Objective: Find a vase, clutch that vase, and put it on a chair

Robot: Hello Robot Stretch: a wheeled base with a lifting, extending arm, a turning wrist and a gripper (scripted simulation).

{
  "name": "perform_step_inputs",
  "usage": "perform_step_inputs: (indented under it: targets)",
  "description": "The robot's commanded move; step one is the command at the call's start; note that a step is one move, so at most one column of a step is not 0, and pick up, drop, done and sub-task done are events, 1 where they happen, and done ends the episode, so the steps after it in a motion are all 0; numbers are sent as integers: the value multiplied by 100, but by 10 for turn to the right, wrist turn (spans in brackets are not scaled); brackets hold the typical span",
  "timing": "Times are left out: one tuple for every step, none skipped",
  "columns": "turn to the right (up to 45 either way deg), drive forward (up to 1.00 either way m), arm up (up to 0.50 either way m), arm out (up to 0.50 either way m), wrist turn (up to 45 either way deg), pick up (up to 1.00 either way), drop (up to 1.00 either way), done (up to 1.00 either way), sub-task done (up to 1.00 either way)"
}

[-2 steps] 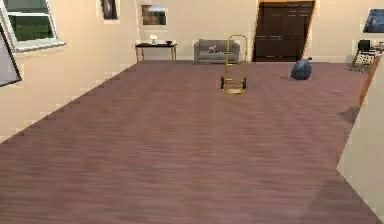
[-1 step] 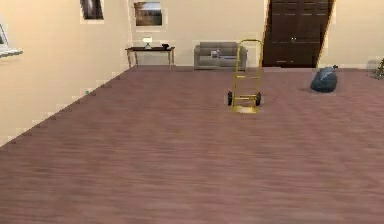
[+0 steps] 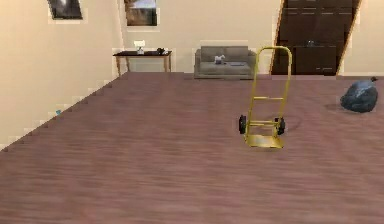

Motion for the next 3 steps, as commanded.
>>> perform_step_inputs:
  targets:
    - [0,100,0,0,0,0,0,0,0]
    - [-30,0,0,0,0,0,0,0,0]
    - [0,100,0,0,0,0,0,0,0]
